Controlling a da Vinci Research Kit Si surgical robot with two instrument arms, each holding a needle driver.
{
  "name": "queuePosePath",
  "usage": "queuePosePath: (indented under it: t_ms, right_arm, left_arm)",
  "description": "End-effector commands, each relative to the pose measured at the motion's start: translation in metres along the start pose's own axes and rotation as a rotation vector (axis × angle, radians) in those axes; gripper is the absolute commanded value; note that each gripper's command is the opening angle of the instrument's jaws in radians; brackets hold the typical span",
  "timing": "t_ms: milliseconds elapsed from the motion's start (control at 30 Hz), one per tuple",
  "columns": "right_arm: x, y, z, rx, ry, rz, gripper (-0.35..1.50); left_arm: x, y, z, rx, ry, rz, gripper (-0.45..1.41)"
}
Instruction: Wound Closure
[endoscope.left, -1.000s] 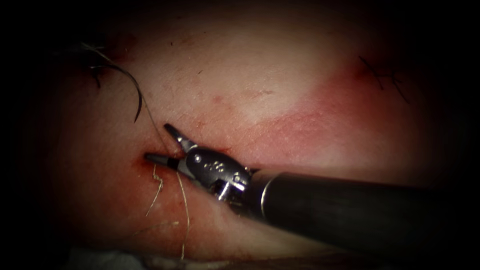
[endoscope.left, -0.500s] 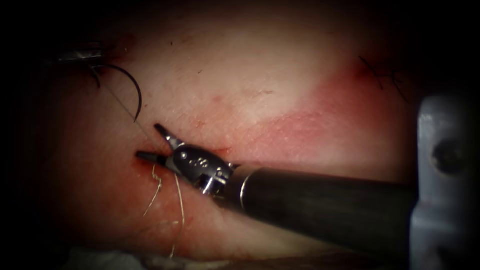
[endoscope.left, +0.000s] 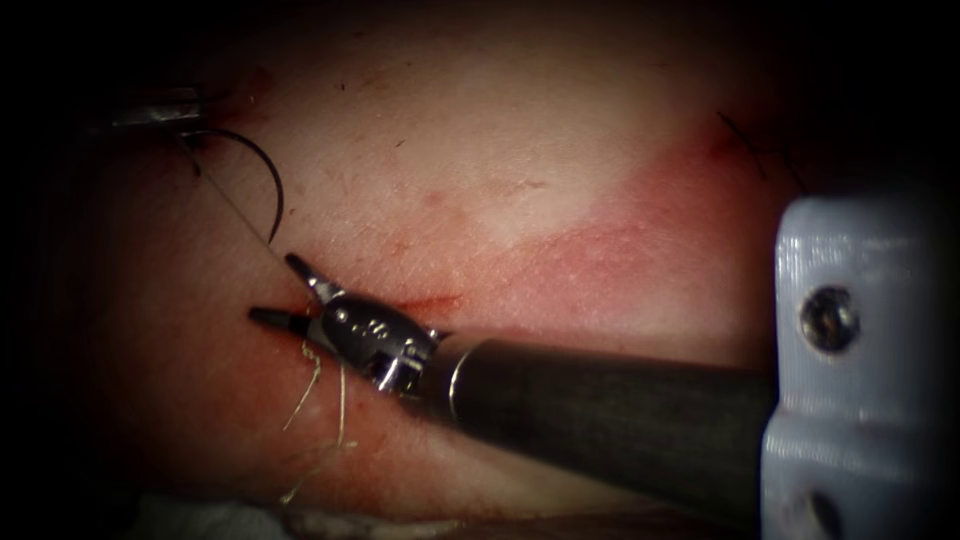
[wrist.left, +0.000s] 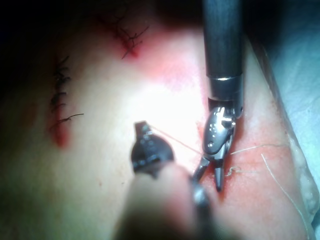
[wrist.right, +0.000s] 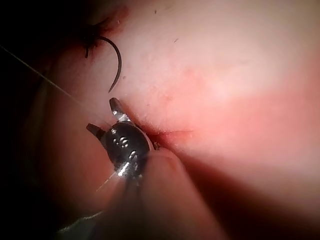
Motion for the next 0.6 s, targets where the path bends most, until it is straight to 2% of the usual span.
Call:
queuePosePath:
  t_ms: [33, 100, 133, 200, 233, 600]
  right_arm:
    - [-0.0001, -0.0003, 0.0006, 0.026, 0.001, 0.003, 0.94]
    - [0.0003, -0.0003, 0.0004, 0.033, 0.013, -0.002, 0.74]
    - [0.0006, -0.0003, 0.0003, 0.035, 0.019, -0.005, 0.54]
    - [0.0012, -0.0003, 0.0, 0.042, 0.032, -0.008, 0.04]
    - [0.0016, -0.0003, -0.0001, 0.037, 0.031, -0.008, -0.35]
    - [0.0024, 0.0001, -0.0015, 0.054, 0.044, -0.004, -0.35]
  left_arm:
    - [-0.0003, 0.0003, 0.0008, 0.0, 0.0, 0.005, -0.45]
    - [-0.0002, 0.0003, 0.0008, -0.002, 0.002, 0.005, -0.45]
    - [-0.0002, 0.0003, 0.0009, -0.002, 0.002, 0.005, -0.45]
    - [-0.0002, 0.0003, 0.0009, -0.001, 0.002, 0.005, -0.45]
    - [-0.0002, 0.0004, 0.0009, -0.001, 0.002, 0.005, -0.45]
    - [-0.0007, 0.0005, 0.0005, -0.005, 0.005, 0.011, -0.45]
